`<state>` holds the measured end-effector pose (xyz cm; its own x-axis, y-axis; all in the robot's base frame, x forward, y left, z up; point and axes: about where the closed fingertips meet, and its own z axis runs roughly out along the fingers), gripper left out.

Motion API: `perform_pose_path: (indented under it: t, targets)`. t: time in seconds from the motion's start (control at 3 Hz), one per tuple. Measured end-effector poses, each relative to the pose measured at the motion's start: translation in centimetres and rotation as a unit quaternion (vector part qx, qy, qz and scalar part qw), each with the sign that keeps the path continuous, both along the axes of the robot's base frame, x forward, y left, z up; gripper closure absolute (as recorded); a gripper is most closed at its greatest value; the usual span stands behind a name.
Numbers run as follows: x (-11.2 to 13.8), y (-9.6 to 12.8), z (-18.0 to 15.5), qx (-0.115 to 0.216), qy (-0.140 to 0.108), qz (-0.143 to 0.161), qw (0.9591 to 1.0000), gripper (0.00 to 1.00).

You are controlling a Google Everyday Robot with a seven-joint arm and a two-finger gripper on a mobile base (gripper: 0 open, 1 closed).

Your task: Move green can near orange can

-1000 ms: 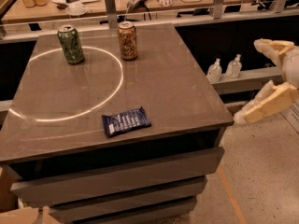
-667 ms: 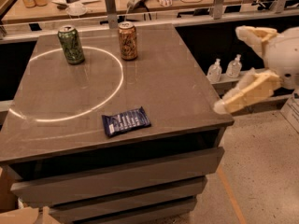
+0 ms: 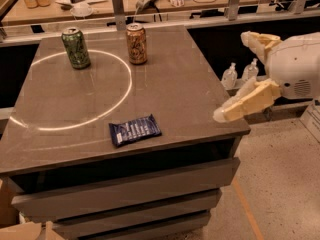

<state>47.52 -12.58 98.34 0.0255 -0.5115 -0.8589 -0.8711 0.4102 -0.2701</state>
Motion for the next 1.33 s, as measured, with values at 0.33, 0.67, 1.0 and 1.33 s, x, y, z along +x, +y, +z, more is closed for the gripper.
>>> perform_pose_path:
  t: [0.33,0.67,1.0,1.33]
  targets:
    - [3.0,3.8,-2.1,0.041,-0.003,0.001,0.9991,0.0]
    - [6.4,8.1,-4.2,0.078,0.005,0.002,0.997,0.0]
    - [9.6,13.5,-5.7,0.102,0.012,0.007,0.9947,0.0]
    - [12.2,21.4,-6.4,0.139,0.023,0.036,0.9894,0.0]
